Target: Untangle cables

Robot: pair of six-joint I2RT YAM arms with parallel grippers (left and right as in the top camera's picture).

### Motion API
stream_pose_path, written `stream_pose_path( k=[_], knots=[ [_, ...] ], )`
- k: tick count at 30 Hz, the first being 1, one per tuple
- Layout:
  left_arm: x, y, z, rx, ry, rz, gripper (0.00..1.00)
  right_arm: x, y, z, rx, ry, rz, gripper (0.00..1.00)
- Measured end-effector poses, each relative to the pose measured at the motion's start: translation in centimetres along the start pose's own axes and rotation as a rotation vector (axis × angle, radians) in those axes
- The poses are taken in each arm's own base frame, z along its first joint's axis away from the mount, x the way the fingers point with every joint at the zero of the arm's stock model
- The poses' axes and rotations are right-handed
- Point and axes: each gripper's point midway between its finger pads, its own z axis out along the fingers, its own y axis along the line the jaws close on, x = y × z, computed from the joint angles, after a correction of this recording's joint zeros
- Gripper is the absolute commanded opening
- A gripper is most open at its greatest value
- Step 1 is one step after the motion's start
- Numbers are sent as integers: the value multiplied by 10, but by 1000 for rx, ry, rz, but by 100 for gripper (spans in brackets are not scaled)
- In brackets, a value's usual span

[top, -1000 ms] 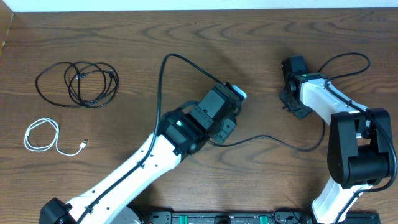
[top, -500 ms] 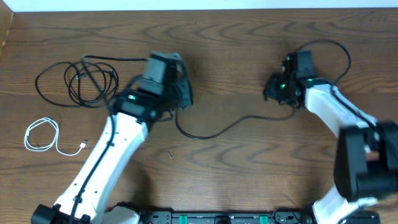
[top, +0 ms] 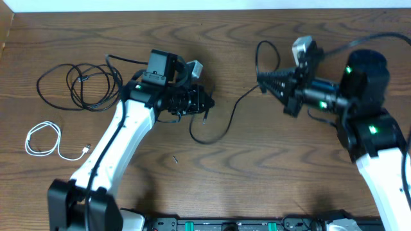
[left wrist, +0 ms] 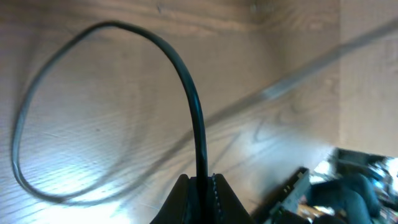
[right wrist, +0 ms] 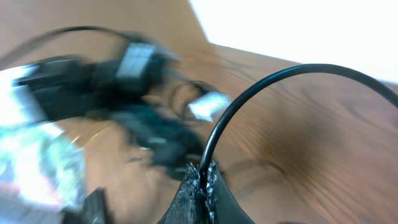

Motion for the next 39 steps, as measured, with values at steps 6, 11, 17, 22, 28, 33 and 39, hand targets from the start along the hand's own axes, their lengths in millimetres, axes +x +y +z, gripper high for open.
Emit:
stream_pose_path(
  k=[6,11,17,22,28,33,39],
  knots=[
    [2,-12,21,163,80,-10,8,-10,61,-16,-131,-40,-162,1],
    [10,-27,28,292,149,-9,8,-5,79,-11,-196,-23,-188,1],
    [20,-42,31,358,171,130,8,0,76,-6,-203,-3,-170,1],
    [21,-41,34,344,160,212,8,12,66,-2,-171,43,-105,6],
    [26,-35,41,285,164,252,8,39,26,-1,55,134,22,17],
    [47,-50,58,268,208,395,8,68,-20,-16,351,216,186,34],
    [54,-33,81,38,203,474,8,143,-62,-81,858,394,562,51]
  ],
)
